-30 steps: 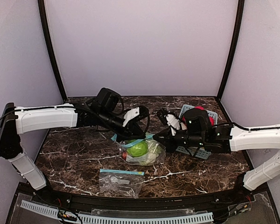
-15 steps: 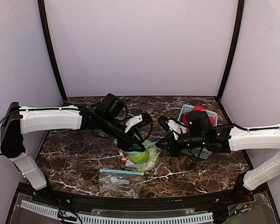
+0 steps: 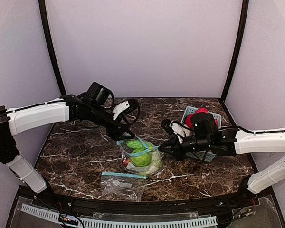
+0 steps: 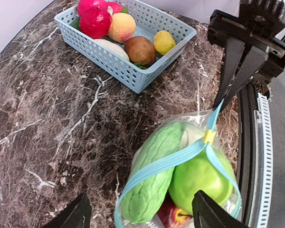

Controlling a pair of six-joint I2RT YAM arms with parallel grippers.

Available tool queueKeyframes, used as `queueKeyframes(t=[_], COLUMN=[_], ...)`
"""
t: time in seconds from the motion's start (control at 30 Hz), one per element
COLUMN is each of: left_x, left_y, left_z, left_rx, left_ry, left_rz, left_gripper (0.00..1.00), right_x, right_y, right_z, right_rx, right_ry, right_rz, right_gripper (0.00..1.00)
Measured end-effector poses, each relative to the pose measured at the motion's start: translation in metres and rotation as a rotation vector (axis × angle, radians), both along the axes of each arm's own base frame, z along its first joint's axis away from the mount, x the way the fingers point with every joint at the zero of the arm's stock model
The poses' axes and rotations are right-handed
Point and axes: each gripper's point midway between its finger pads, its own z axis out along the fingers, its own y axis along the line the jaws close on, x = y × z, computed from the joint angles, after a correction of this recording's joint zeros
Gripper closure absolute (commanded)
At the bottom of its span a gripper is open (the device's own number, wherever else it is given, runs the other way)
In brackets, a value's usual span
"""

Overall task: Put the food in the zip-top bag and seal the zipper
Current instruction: Pass from the right arm to the left

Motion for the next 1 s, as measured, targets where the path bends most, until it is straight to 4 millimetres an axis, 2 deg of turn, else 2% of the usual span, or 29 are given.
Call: queueKeyframes(t=[0.1, 0.17, 0.3, 0.57, 0.7, 0.83, 1.0], left_x=[0.009, 0.01, 0.009, 0.013, 0.013, 0.012, 0.01], left_y=[0.009, 0.009, 0.01, 0.004, 0.003, 0.002, 0.002], left_z=[-0.005, -0.011, -0.026, -0.035, -0.036, -0.037, -0.034], left_rx=[0.031, 0.051, 0.084, 0.097, 0.097, 0.093, 0.075], left_ry=[-0.003, 0.0, 0.023, 0.045, 0.049, 0.06, 0.068], left_rz=[0.018, 0.013, 0.001, -0.012, -0.014, -0.019, -0.013], left_gripper=[0.34, 0.36, 0.45, 0.77, 0.97, 0.99, 0.99], right_x=[-0.001, -0.002, -0.002, -0.003, -0.003, 0.002, 0.022], right_y=[0.0, 0.0, 0.0, -0.001, -0.001, -0.004, -0.014], right_z=[0.003, 0.003, 0.003, 0.001, 0.001, 0.001, -0.001], right_rx=[0.006, 0.007, 0.008, 0.006, 0.008, 0.0, -0.033], right_ry=[-0.006, -0.006, -0.005, -0.005, -0.007, -0.018, -0.05], right_rz=[0.008, 0.011, 0.012, 0.013, 0.012, -0.02, -0.142], right_gripper=[1.0, 1.0, 1.0, 1.0, 1.0, 1.0, 1.0])
